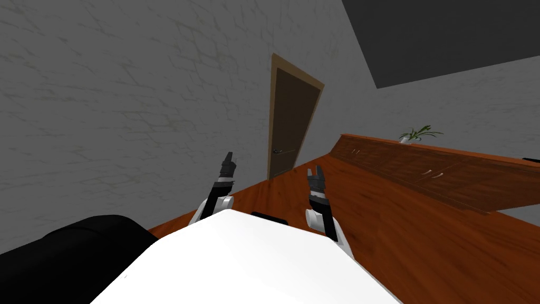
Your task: Pull the door open
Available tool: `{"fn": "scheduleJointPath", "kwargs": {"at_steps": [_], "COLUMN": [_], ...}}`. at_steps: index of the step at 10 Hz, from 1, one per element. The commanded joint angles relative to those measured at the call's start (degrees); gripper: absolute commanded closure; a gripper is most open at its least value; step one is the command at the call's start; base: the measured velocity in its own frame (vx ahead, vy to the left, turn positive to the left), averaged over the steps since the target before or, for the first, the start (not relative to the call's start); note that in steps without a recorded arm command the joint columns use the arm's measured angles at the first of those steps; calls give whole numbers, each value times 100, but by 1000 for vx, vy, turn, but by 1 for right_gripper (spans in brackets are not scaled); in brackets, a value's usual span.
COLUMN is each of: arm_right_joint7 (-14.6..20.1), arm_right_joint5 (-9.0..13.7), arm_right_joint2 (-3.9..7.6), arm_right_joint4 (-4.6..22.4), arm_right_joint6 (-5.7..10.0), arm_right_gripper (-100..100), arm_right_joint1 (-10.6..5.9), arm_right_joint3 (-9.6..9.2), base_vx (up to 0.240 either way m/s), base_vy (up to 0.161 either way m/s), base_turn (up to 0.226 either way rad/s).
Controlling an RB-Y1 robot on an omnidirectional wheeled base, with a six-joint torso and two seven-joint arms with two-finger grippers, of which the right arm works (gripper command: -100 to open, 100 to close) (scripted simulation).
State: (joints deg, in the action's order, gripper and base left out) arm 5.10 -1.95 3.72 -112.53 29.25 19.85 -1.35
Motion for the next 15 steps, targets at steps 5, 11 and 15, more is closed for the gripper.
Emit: {"fn": "scheduleJointPath", "kwargs": {"at_steps": [5,11,15], "arm_right_joint7": [34,73,97], "arm_right_joint5": [22,48,64], "arm_right_joint2": [121,280,374], "arm_right_joint4": [742,1821,2490], "arm_right_joint6": [104,256,351], "arm_right_gripper": [-100,-100,-100], "arm_right_joint1": [-323,-808,-1113], "arm_right_joint3": [33,71,96], "base_vx": [62,70,62], "base_vy": [-30,-43,-41], "base_turn": [106,138,140]}}
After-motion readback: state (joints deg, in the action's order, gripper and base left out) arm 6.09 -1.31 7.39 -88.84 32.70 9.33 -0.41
